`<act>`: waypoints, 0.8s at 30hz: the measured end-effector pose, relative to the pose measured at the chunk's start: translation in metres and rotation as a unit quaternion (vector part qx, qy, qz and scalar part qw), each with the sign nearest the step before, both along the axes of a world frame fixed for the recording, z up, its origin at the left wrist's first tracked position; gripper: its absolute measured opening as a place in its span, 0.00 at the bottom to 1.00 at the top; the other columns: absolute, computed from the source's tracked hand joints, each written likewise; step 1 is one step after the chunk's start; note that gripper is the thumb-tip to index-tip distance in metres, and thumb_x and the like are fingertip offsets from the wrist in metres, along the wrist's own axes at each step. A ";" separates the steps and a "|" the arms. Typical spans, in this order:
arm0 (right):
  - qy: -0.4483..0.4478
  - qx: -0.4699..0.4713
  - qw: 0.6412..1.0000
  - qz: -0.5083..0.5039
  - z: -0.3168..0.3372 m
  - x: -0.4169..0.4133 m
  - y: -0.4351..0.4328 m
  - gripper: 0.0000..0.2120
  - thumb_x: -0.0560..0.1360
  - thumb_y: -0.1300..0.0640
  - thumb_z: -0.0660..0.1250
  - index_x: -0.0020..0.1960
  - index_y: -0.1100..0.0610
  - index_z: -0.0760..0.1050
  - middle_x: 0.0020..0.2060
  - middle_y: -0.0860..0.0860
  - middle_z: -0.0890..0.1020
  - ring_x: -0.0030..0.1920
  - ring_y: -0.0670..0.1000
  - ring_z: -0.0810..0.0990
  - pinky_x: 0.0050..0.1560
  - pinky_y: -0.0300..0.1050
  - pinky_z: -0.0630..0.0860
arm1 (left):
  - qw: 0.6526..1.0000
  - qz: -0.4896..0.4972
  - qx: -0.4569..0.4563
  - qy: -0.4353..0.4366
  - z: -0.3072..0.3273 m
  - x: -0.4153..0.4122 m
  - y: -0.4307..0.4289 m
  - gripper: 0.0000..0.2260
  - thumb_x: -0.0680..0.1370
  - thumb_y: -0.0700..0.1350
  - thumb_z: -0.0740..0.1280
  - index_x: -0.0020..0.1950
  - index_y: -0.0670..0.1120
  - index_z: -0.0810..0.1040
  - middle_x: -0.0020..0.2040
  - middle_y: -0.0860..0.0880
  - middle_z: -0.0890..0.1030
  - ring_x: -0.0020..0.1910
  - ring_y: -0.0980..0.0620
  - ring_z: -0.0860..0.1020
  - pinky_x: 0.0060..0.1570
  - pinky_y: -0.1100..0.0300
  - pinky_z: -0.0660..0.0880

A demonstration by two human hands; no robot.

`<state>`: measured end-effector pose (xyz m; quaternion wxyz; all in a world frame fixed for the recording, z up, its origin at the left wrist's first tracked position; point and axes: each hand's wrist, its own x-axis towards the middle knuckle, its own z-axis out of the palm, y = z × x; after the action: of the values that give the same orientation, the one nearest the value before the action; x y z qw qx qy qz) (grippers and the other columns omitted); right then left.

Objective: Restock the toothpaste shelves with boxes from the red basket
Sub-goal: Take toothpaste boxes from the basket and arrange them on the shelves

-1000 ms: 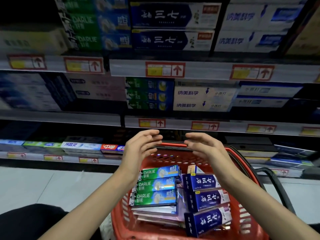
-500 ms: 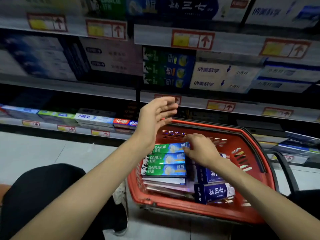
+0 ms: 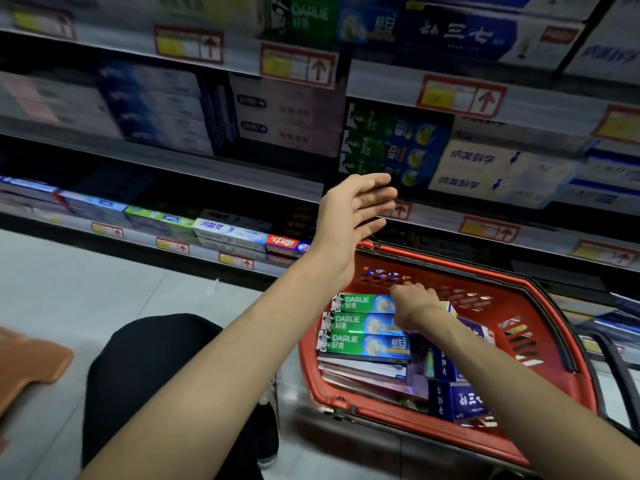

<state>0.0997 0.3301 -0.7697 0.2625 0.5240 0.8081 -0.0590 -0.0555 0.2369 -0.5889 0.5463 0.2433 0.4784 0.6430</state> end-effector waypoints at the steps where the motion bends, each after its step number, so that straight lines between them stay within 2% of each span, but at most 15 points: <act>1: -0.005 -0.006 1.000 0.004 0.001 -0.001 0.001 0.19 0.78 0.59 0.65 0.68 0.56 0.73 0.66 0.57 0.76 0.68 0.60 0.73 0.68 0.57 0.69 | 1.000 0.005 0.000 -0.003 0.001 -0.002 -0.001 0.16 0.82 0.47 0.60 0.61 0.44 0.83 0.57 0.44 0.86 0.56 0.48 0.84 0.61 0.52 0.76; 7: -0.017 0.021 0.997 0.077 0.005 0.010 0.006 0.18 0.75 0.62 0.68 0.63 0.50 0.75 0.60 0.51 0.82 0.62 0.56 0.79 0.61 0.51 0.71 | 1.000 0.019 -0.003 -0.012 0.004 -0.010 -0.002 0.16 0.82 0.47 0.60 0.61 0.43 0.84 0.57 0.43 0.86 0.53 0.49 0.84 0.62 0.52 0.77; 11: -0.035 0.081 0.985 0.145 0.026 0.010 0.002 0.18 0.75 0.62 0.69 0.63 0.52 0.75 0.58 0.51 0.82 0.61 0.56 0.80 0.57 0.48 0.73 | 1.000 0.025 -0.006 -0.013 0.006 -0.012 -0.002 0.16 0.82 0.47 0.61 0.61 0.43 0.84 0.57 0.43 0.86 0.56 0.46 0.84 0.62 0.51 0.77; 15: -0.026 0.147 0.969 0.197 0.068 0.016 -0.004 0.18 0.75 0.64 0.67 0.63 0.53 0.74 0.59 0.51 0.82 0.60 0.56 0.81 0.58 0.47 0.73 | 0.999 0.029 -0.012 -0.005 0.006 -0.013 0.001 0.15 0.82 0.48 0.60 0.59 0.44 0.84 0.56 0.44 0.87 0.57 0.47 0.84 0.61 0.53 0.77; 18: 0.046 0.174 0.964 0.198 0.101 0.035 -0.011 0.18 0.73 0.63 0.68 0.62 0.55 0.75 0.56 0.52 0.84 0.58 0.57 0.82 0.60 0.48 0.72 | 0.999 0.029 -0.025 -0.003 0.005 -0.015 0.002 0.15 0.82 0.48 0.60 0.59 0.44 0.84 0.55 0.45 0.87 0.58 0.46 0.84 0.61 0.53 0.77; 21: 0.148 0.227 0.945 0.183 0.134 0.061 -0.015 0.22 0.66 0.65 0.70 0.59 0.54 0.78 0.50 0.51 0.85 0.53 0.58 0.83 0.55 0.51 0.76 | 0.998 0.035 -0.023 0.038 0.001 -0.017 0.005 0.14 0.81 0.47 0.61 0.59 0.45 0.84 0.53 0.47 0.87 0.57 0.49 0.84 0.60 0.55 0.77; 24: 0.245 0.254 0.923 0.151 0.156 0.087 -0.021 0.30 0.63 0.66 0.77 0.64 0.54 0.79 0.55 0.51 0.86 0.54 0.58 0.83 0.52 0.53 0.81 | 0.988 0.067 -0.010 0.135 -0.002 -0.017 0.007 0.12 0.81 0.45 0.63 0.57 0.47 0.85 0.53 0.48 0.87 0.57 0.51 0.84 0.60 0.55 0.76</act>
<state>0.1871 0.3089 -0.6139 -0.0801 0.4138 0.9047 0.0622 -0.0724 0.2441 -0.5911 0.4345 0.2898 0.5699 0.6344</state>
